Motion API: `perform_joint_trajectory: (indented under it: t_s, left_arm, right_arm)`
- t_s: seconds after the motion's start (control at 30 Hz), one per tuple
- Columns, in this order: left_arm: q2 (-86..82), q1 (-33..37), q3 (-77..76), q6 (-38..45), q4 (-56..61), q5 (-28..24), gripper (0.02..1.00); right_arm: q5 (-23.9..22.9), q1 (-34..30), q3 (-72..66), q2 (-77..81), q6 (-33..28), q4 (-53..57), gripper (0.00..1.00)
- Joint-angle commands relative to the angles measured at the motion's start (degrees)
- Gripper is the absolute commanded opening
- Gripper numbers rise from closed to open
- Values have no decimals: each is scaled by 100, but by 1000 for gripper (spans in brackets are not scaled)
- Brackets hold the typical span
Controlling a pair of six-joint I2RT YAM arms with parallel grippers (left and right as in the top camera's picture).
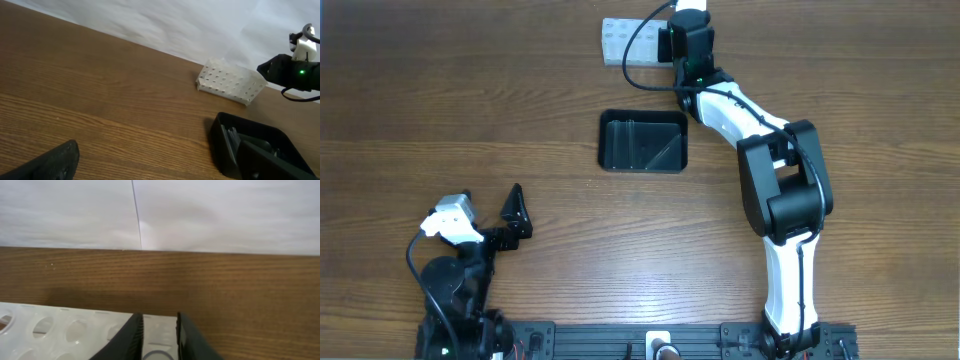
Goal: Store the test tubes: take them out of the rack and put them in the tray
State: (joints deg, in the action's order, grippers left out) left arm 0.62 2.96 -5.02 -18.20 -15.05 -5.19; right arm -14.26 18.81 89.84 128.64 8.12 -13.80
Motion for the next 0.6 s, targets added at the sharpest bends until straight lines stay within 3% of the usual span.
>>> perform_joint_trajectory:
  t_s: [0.03, 0.6]
  left_arm:
    - [-39, -26, 31, -7, -15, -57, 1000]
    - [-39, -26, 31, -7, -15, -57, 1000]
  right_arm:
    - [28, -35, 17, 42, -7, -57, 165]
    - [24, -35, 17, 35, -7, -57, 38]
